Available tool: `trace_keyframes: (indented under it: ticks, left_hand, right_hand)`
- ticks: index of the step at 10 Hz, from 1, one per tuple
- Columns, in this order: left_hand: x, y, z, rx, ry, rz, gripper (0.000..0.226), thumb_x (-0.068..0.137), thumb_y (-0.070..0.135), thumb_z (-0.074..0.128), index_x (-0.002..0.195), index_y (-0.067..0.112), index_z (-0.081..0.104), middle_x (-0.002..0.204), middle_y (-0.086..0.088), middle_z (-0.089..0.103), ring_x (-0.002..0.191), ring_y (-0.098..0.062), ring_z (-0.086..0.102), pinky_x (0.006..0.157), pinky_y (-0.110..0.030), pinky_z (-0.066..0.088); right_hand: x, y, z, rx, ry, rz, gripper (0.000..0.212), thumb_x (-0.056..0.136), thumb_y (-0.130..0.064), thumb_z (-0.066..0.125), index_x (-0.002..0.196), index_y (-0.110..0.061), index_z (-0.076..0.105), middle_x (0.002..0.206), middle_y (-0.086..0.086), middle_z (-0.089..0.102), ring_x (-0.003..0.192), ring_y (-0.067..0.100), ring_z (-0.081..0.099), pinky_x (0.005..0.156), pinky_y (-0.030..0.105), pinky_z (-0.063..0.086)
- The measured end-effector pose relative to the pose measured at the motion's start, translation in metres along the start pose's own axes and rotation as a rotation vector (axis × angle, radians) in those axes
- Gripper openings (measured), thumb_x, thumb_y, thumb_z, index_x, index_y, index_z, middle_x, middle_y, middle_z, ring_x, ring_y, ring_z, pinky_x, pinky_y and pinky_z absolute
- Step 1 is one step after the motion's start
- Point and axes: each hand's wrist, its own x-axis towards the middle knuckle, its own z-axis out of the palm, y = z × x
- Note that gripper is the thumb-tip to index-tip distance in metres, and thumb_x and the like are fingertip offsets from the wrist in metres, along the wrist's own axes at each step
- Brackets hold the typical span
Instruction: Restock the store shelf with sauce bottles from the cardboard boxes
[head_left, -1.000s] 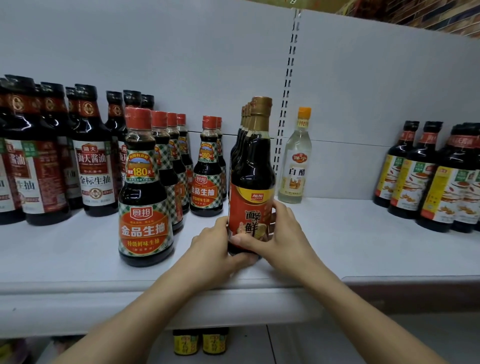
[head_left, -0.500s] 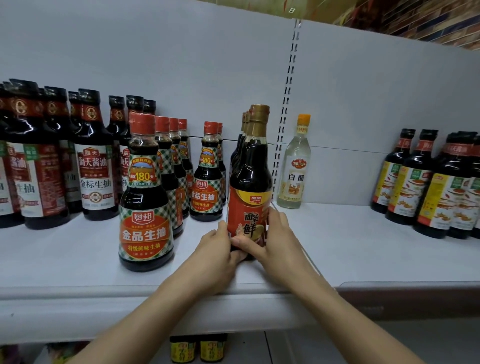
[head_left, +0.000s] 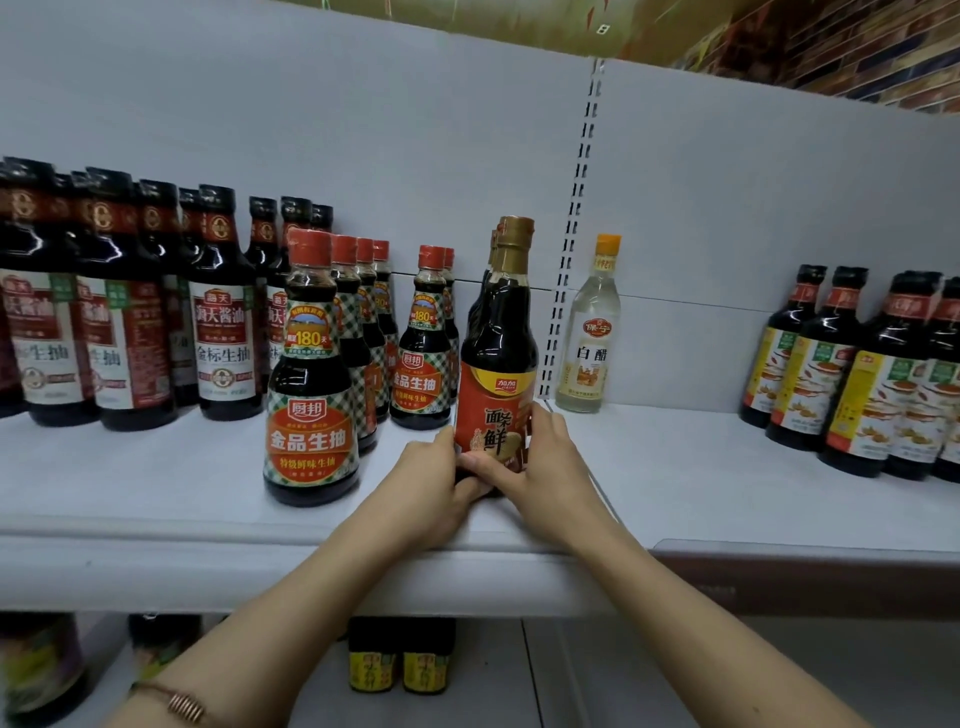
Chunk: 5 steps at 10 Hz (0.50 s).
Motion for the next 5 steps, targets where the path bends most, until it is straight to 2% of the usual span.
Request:
trace_keyframes:
  ticks: [1, 2, 3, 4, 5]
  left_hand:
    - [-0.007, 0.009, -0.004, 0.035, 0.035, -0.021, 0.050, 0.089, 0.036, 0.064, 0.132, 0.018, 0.048, 0.122, -0.003, 0.064, 0.106, -0.021, 0.062, 0.091, -0.033, 0.050]
    - [-0.015, 0.018, -0.009, 0.123, 0.055, -0.023, 0.048, 0.089, 0.040, 0.062, 0.129, 0.017, 0.051, 0.120, -0.004, 0.066, 0.105, -0.022, 0.062, 0.090, -0.036, 0.051]
    - [-0.025, 0.028, -0.016, 0.159, 0.047, -0.088, 0.044, 0.092, 0.034, 0.057, 0.131, 0.014, 0.052, 0.123, -0.008, 0.064, 0.109, -0.025, 0.060, 0.092, -0.037, 0.049]
    - [-0.042, 0.039, -0.029, 0.214, 0.142, -0.015, 0.037, 0.095, 0.024, 0.053, 0.130, 0.012, 0.054, 0.127, -0.004, 0.062, 0.115, -0.019, 0.058, 0.096, -0.026, 0.045]
    - [-0.065, 0.055, -0.049, 0.070, 0.253, 0.069, 0.028, 0.095, 0.022, 0.057, 0.121, 0.015, 0.062, 0.117, 0.004, 0.066, 0.105, -0.007, 0.059, 0.090, -0.015, 0.041]
  right_hand:
    - [-0.001, -0.002, -0.001, -0.029, 0.014, -0.004, 0.080, 0.077, -0.057, 0.071, 0.139, -0.021, 0.037, 0.126, 0.001, 0.049, 0.115, 0.018, 0.053, 0.093, 0.032, 0.046]
    - [-0.003, -0.005, -0.001, -0.014, 0.020, -0.013, 0.084, 0.077, -0.056, 0.071, 0.142, -0.020, 0.032, 0.134, 0.002, 0.051, 0.119, 0.021, 0.054, 0.097, 0.041, 0.048]
    - [-0.007, -0.009, -0.005, -0.020, -0.044, -0.001, 0.078, 0.080, -0.058, 0.067, 0.139, -0.021, 0.031, 0.136, 0.002, 0.055, 0.119, 0.023, 0.057, 0.096, 0.044, 0.049]
    - [-0.023, -0.017, -0.023, -0.011, -0.026, -0.057, 0.063, 0.086, -0.058, 0.061, 0.134, -0.022, 0.040, 0.133, 0.002, 0.056, 0.118, 0.022, 0.056, 0.095, 0.041, 0.049]
    - [-0.046, -0.029, -0.041, 0.080, 0.075, -0.133, 0.053, 0.088, -0.054, 0.059, 0.129, -0.022, 0.052, 0.124, 0.002, 0.059, 0.110, 0.016, 0.056, 0.093, 0.040, 0.049]
